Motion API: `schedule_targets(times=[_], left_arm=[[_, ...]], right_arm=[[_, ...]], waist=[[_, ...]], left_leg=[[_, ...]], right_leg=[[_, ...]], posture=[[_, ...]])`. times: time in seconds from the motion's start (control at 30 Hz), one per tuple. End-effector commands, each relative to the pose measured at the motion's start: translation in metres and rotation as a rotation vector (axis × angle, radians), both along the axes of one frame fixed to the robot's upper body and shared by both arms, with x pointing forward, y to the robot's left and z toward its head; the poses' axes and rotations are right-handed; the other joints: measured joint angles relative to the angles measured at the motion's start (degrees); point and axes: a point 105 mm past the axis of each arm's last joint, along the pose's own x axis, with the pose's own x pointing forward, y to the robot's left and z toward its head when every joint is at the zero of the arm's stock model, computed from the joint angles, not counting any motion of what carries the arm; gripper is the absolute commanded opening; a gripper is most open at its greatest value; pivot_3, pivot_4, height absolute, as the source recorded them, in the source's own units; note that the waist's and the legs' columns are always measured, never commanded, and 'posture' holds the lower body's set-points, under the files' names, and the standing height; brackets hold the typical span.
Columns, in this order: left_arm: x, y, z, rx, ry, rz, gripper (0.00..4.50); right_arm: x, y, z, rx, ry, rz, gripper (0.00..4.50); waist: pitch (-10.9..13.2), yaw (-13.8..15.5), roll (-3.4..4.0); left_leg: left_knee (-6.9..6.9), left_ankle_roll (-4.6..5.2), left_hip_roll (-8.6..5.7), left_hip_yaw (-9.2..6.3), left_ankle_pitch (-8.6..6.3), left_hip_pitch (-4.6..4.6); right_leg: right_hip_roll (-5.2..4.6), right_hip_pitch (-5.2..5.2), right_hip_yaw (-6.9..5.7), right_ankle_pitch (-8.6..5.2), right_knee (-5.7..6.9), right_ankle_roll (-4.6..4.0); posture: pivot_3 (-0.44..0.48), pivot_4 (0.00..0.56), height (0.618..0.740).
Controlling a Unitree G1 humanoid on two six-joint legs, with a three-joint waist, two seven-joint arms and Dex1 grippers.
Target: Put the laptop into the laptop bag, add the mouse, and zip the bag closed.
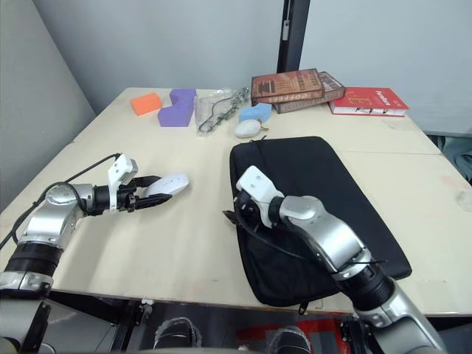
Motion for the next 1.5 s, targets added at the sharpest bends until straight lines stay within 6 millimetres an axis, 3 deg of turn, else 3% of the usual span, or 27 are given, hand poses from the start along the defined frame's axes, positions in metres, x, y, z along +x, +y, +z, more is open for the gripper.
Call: schedule_targets(times=[0.03,0.33,0.47,0.63,0.93,1.17,1.37,1.5], left_arm=[[-0.002,0.002,0.013,-0.010,-0.046,0.006,2.85],[-0.004,-0.005,0.011,-0.035,-0.045,0.004,2.85],[-0.004,-0.005,0.011,-0.044,-0.045,0.011,2.85],[-0.003,-0.007,0.010,-0.050,-0.048,0.011,2.85],[-0.001,-0.007,0.011,-0.058,-0.051,0.017,2.85],[0.000,-0.008,0.011,-0.061,-0.052,0.015,2.85],[0.002,-0.011,0.012,-0.069,-0.057,0.017,2.85],[0.001,-0.013,0.009,-0.073,-0.053,0.013,2.85]], right_arm=[[0.006,0.001,0.008,-0.046,-0.065,-0.017,4.50],[0.011,-0.006,0.005,-0.216,-0.130,-0.051,4.50],[0.009,-0.013,-0.001,-0.209,-0.086,-0.097,4.50],[0.007,-0.011,-0.008,-0.205,-0.064,-0.106,2.97],[0.000,-0.028,-0.020,-0.133,0.033,-0.187,0.03],[0.003,-0.040,-0.019,-0.094,0.054,-0.234,0.03],[0.000,-0.054,-0.006,-0.082,0.040,-0.193,0.03],[-0.007,-0.041,0.016,0.010,-0.003,-0.107,0.03]], waist=[[0.0,0.0,0.00],[0.0,0.1,0.00],[0.0,0.1,0.00],[0.0,0.1,-0.01],[0.0,0.4,-0.03],[0.0,0.4,-0.03],[0.0,0.5,-0.03],[0.0,0.3,-0.03]], left_leg=[[0.00,-0.01,0.00,0.00,0.00,0.00],[0.01,-0.13,0.01,-0.01,0.08,0.00],[0.01,-0.14,0.01,-0.02,0.09,0.04],[0.03,-0.13,0.01,-0.02,0.10,0.05],[0.07,-0.13,0.01,-0.04,0.10,0.22],[0.11,-0.12,0.00,-0.05,0.12,0.27],[0.12,-0.12,0.00,-0.06,0.13,0.26],[0.10,-0.10,0.00,-0.05,0.13,0.25]], right_leg=[[0.00,0.00,0.00,0.00,0.01,0.00],[0.02,0.01,0.01,0.06,0.01,0.12],[0.02,0.03,0.01,0.08,0.03,0.15],[0.02,0.04,0.02,0.09,0.06,0.15],[0.01,0.25,0.02,0.09,0.06,0.15],[0.01,0.26,0.04,0.09,0.19,0.15],[0.00,0.26,0.04,0.09,0.18,0.16],[0.00,0.23,0.04,0.09,0.20,0.16]], posture=[[0.000,0.150,0.734],[0.000,0.150,0.734],[0.000,0.150,0.734],[0.000,0.150,0.734],[0.000,0.150,0.734],[0.000,0.150,0.734],[0.000,0.150,0.734],[0.000,0.150,0.734]])
